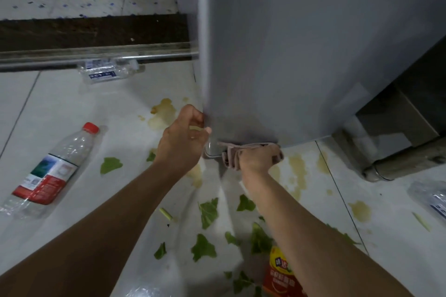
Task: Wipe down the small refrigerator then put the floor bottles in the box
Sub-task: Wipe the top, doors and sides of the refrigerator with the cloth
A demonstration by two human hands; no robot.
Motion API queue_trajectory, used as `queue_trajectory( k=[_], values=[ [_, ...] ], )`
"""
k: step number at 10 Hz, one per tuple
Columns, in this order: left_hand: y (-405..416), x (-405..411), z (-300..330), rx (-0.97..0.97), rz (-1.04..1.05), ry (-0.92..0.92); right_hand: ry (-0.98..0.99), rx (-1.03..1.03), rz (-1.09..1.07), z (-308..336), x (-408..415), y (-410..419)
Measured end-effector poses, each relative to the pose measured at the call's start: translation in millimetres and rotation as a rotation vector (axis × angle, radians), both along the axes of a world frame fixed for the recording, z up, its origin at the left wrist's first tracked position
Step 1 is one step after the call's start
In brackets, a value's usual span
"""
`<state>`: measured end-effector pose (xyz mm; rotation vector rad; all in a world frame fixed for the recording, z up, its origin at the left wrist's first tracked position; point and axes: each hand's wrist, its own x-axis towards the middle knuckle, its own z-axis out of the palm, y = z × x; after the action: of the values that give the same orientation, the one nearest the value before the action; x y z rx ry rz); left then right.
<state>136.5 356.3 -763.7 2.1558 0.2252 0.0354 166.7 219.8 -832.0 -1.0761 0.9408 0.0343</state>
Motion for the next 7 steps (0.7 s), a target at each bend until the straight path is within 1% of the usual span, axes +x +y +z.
queue_trajectory(
  k=[1,2,3,4,5,6,7],
  values=[
    [10,-1,2,-0.091,-0.11,0.02,0.074,-0.047,0.042,1,-10,34],
    [20,-3,6,-0.139,-0.22,0.028,0.015,-0.472,0.353,-1,-18,54],
    [30,-4,7,-0.043,-0.325,0.052,0.013,-0.433,0.266,-14,-22,69],
    [38,-8,9,0.1,-0.357,0.042,0.019,-0.493,0.514,-14,-31,76],
    [43,-13,12,0.139,-0.357,0.042,-0.04,-0.611,0.755,-19,-42,80],
    [55,-18,15,0.193,-0.322,0.048,-0.069,-0.573,0.881,-10,-46,82],
    [71,-25,20,0.225,-0.274,0.06,-0.118,-0.605,0.956,-1,-49,79]
  ],
)
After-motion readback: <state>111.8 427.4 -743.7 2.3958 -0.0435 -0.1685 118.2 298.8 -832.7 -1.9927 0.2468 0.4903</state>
